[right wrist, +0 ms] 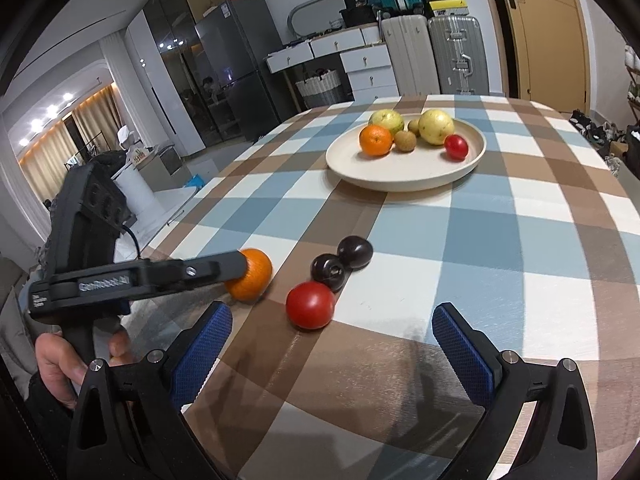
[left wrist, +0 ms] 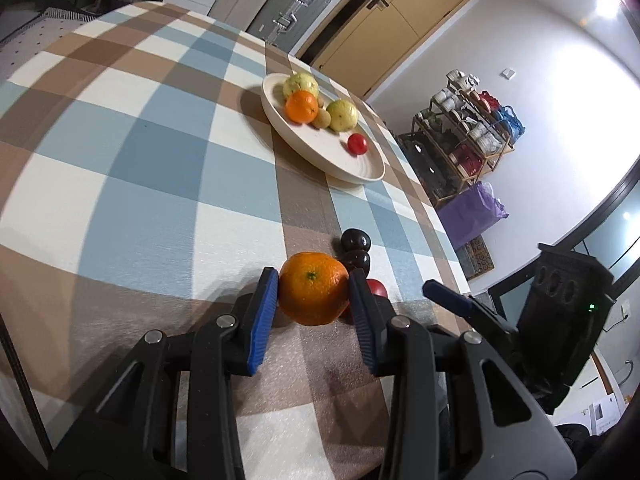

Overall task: Organize fruits
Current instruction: 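Grasp the other red tomato with the right gripper while the left gripper holds the orange, then carry the orange and tomato onto the white plate and open both grippers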

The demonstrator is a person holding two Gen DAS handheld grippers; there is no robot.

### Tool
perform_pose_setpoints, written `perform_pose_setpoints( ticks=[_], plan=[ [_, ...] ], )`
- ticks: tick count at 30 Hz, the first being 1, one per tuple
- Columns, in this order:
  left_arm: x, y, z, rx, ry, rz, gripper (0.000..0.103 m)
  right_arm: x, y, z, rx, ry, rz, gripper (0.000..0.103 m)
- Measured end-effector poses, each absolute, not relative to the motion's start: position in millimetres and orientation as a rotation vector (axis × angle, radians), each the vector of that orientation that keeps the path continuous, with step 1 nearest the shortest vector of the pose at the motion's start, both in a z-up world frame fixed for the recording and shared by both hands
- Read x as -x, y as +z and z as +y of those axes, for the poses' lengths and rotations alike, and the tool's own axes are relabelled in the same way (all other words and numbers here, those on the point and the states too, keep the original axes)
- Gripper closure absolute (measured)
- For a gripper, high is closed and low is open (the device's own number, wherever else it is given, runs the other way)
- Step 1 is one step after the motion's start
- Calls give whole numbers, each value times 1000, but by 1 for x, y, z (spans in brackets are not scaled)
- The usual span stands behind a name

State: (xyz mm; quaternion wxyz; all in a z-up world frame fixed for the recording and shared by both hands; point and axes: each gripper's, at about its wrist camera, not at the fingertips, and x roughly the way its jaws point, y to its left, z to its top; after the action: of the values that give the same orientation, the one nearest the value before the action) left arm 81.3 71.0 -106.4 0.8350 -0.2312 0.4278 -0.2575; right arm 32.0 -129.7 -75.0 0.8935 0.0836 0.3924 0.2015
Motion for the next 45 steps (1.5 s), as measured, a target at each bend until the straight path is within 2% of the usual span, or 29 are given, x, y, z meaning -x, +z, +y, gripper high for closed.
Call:
perform_pose_setpoints(
  ticks=[8, 10, 16, 20, 24, 25, 45],
  plan=[
    [-65, -97, 90, 473, -513, 870, 70, -38, -79, -116, -168, 440, 834, 4],
    [-63, -96, 93, 474, -512, 867, 70, -40, -81, -112, -157, 442, 844, 10],
    [-55, -91, 104, 488, -506, 852, 70, -49, -87, -105, -159, 422, 876, 20],
    [-52, -91, 109, 492, -498, 849, 70, -52, -90, -100, -145, 422, 899, 34],
    [-51, -89, 111, 494, -490, 846, 70, -54, -93, -99, -138, 409, 907, 69],
    [-51, -89, 112, 493, -489, 845, 70, -54, -94, -100, -146, 409, 905, 71],
    [-61, -73, 87, 434, -491, 844, 70, -46, -73, -136, -244, 433, 818, 71]
  ],
)
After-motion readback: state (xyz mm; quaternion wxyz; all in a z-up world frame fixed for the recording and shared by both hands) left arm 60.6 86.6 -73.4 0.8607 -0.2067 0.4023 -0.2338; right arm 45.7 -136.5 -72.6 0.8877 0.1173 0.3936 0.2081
